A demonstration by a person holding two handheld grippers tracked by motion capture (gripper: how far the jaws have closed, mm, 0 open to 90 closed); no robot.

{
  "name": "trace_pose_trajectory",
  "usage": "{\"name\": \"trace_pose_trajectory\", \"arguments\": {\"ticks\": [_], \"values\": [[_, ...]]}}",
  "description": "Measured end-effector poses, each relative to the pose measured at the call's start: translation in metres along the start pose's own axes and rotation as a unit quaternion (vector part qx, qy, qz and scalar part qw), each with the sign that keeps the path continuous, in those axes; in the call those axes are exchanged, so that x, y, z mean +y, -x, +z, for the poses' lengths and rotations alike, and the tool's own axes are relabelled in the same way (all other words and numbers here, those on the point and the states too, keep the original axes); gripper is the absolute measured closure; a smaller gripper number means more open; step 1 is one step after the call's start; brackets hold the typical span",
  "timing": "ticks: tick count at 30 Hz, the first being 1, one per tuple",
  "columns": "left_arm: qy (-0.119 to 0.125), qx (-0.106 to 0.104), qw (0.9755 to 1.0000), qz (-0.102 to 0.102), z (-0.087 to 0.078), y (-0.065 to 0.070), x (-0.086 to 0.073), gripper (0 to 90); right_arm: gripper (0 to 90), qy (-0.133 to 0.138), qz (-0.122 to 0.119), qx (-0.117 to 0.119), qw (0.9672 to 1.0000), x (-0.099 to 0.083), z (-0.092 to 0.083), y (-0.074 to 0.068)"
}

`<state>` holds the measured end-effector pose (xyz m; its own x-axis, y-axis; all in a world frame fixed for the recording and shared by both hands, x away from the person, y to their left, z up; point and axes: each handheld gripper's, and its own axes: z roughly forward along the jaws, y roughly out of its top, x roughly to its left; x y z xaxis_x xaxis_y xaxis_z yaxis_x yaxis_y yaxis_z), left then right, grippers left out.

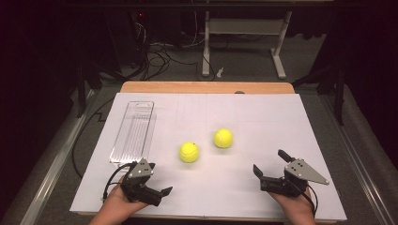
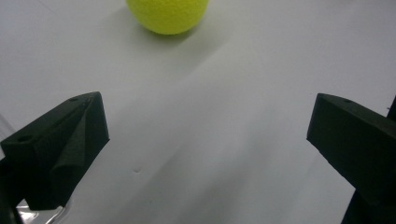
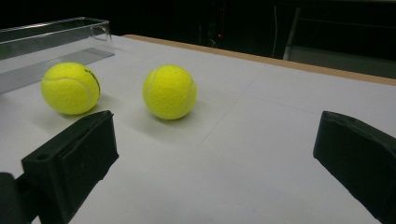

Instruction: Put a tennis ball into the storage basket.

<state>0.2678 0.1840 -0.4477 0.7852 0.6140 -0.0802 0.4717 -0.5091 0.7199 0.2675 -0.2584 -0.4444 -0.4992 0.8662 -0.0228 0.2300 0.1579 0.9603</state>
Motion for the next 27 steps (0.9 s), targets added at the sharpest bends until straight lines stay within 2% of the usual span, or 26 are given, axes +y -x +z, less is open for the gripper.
{"name": "trace_pose_trajectory", "arguments": {"ticks": [10, 19, 27], "values": [[-0.025, -0.009, 0.9996, -0.005, 0.0028, -0.0009, 0.0016, 0.2, 0.3, -0.001, 0.0, 0.003, 1.0, 0.0, 0.0007, -0.0003], [-0.028, -0.005, 0.9995, -0.016, 0.0012, -0.0031, 0.0021, 0.6, 0.3, -0.001, 0.001, 0.003, 1.0, -0.0002, 0.0008, 0.0004], [-0.066, 0.001, 0.9978, -0.011, 0.0043, -0.0019, 0.0038, 0.7, 0.3, -0.003, -0.001, 0.005, 1.0, -0.0003, 0.0024, -0.0002]]}}
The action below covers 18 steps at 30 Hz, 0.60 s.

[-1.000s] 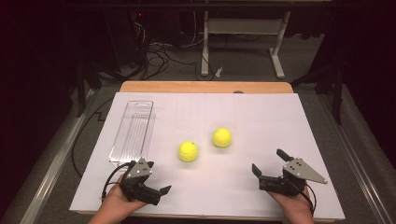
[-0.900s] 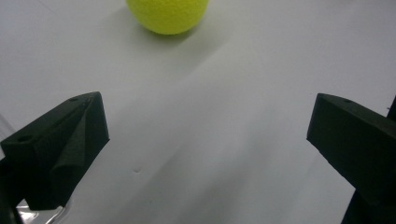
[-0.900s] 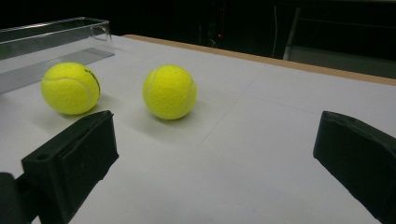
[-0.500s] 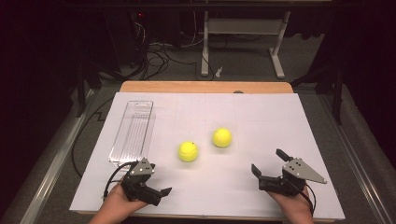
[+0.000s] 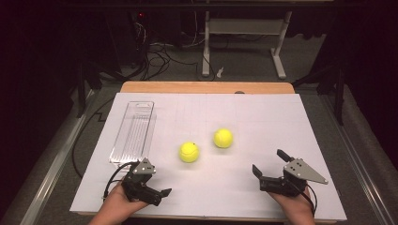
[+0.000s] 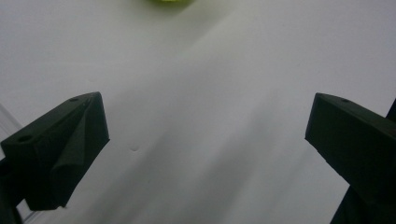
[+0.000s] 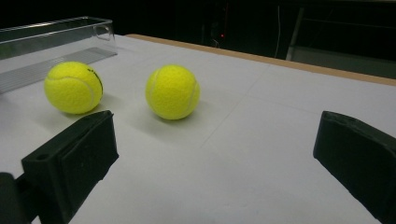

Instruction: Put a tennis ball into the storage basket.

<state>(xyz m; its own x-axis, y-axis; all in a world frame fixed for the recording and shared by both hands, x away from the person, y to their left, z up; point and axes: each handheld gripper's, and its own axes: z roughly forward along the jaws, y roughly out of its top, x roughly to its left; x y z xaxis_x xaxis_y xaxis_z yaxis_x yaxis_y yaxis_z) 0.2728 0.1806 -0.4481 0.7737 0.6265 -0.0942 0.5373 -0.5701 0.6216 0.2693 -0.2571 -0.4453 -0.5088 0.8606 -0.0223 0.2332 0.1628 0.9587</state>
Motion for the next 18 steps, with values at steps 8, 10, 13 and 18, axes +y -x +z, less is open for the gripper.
{"name": "trace_pose_trajectory", "arguments": {"ticks": [8, 10, 13, 18], "values": [[-0.032, 0.004, 0.9995, 0.002, 0.002, 0.005, 0.003, 0.6, 0.3, 0.002, -0.001, -0.001, 1.0, 0.001, -0.001, 0.0], [-0.035, 0.004, 0.9994, 0.0, 0.001, 0.005, 0.004, 0.7, 0.3, 0.002, -0.001, -0.001, 1.0, 0.001, -0.001, -0.001], [-0.053, -0.005, 0.9986, -0.01, 0.0, 0.005, 0.007, 0.7, 0.3, 0.003, -0.002, 0.0, 1.0, 0.001, -0.002, 0.0], [-0.082, -0.001, 0.9965, -0.016, 0.001, 0.011, 0.013, 0.7, 0.3, 0.006, 0.001, 0.003, 1.0, 0.0, -0.003, 0.0]]}}
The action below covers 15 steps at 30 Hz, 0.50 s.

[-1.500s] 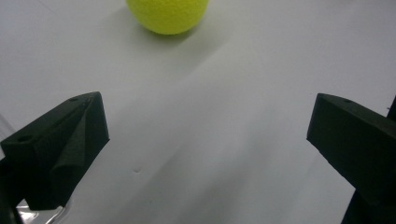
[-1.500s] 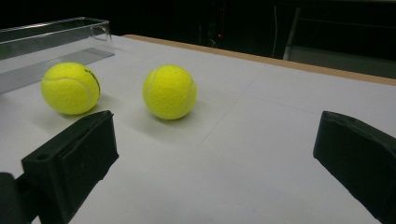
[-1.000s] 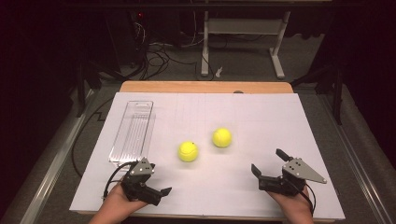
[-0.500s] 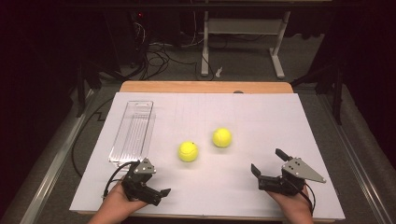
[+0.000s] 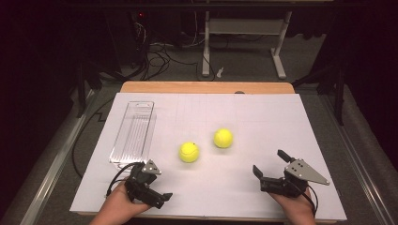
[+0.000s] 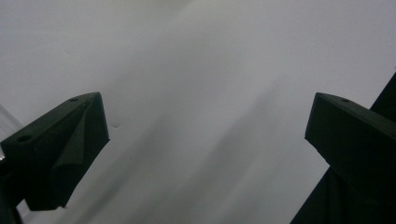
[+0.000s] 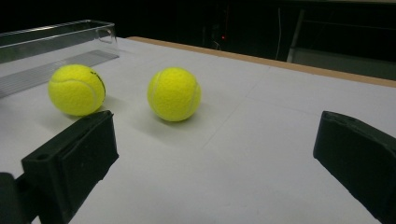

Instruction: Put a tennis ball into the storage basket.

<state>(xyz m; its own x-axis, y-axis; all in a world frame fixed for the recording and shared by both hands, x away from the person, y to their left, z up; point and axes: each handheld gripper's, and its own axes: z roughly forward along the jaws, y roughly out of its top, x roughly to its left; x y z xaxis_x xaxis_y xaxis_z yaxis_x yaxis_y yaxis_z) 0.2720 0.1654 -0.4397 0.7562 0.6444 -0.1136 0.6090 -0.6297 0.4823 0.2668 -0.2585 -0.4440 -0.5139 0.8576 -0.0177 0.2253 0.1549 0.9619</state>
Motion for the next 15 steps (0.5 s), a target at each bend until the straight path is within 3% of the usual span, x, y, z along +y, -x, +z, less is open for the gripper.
{"name": "trace_pose_trajectory", "arguments": {"ticks": [3, 8, 11, 15], "values": [[-0.036, 0.009, 0.9993, -0.007, 0.002, -0.001, 0.004, 0.7, 0.3, 0.0, 0.001, 0.003, 1.0, 0.0, 0.0, 0.001], [-0.038, -0.003, 0.9989, -0.028, -0.004, -0.009, 0.009, 0.6, 0.3, 0.004, 0.003, 0.005, 1.0, 0.001, -0.001, 0.002], [-0.055, -0.02, 0.9976, -0.038, -0.005, -0.013, 0.012, 0.5, 0.3, 0.006, 0.005, 0.006, 1.0, 0.001, -0.001, 0.001], [-0.077, -0.026, 0.9959, -0.04, -0.005, -0.016, 0.015, 0.6, 0.3, 0.007, 0.003, 0.006, 1.0, 0.002, -0.001, -0.001]]}}
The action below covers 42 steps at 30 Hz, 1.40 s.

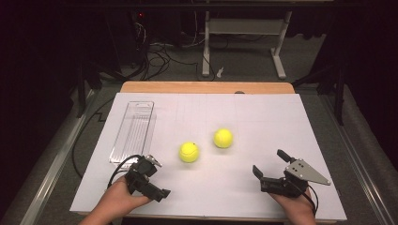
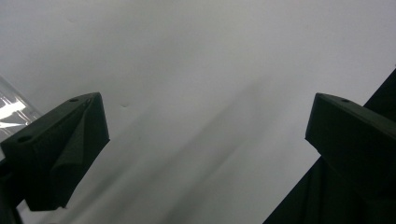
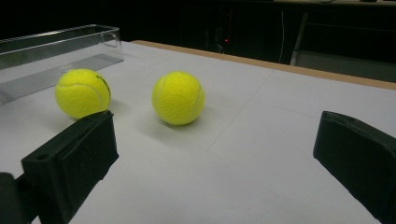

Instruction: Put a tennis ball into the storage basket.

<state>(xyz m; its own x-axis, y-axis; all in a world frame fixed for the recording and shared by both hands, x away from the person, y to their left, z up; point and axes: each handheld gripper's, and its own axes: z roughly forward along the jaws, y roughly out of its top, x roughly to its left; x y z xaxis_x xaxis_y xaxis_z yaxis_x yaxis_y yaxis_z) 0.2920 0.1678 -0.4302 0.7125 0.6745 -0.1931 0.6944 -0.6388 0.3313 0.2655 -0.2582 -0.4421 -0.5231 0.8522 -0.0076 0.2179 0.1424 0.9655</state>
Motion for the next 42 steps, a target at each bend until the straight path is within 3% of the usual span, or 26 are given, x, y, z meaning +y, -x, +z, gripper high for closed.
{"name": "trace_pose_trajectory", "arguments": {"ticks": [7, 11, 18, 33, 42], "values": [[-0.038, 0.007, 0.9992, 0.006, 0.003, 0.005, 0.006, 0.5, 0.3, 0.003, 0.002, -0.003, 1.0, 0.001, -0.002, 0.001], [-0.049, 0.022, 0.9985, 0.008, 0.004, 0.009, 0.009, 0.6, 0.3, 0.004, 0.002, -0.005, 1.0, 0.001, -0.003, 0.0], [-0.057, 0.01, 0.9983, 0.003, -0.002, 0.011, 0.019, 0.5, 0.3, 0.003, 0.0, -0.004, 1.0, 0.001, -0.003, -0.001], [-0.03, -0.023, 0.9992, -0.017, -0.005, 0.011, 0.038, 0.6, 0.3, 0.004, -0.002, -0.003, 1.0, 0.001, -0.002, -0.001], [-0.039, -0.023, 0.9989, -0.014, -0.004, 0.012, 0.051, 0.6, 0.3, 0.005, 0.002, -0.002, 1.0, 0.001, -0.002, -0.002]]}}
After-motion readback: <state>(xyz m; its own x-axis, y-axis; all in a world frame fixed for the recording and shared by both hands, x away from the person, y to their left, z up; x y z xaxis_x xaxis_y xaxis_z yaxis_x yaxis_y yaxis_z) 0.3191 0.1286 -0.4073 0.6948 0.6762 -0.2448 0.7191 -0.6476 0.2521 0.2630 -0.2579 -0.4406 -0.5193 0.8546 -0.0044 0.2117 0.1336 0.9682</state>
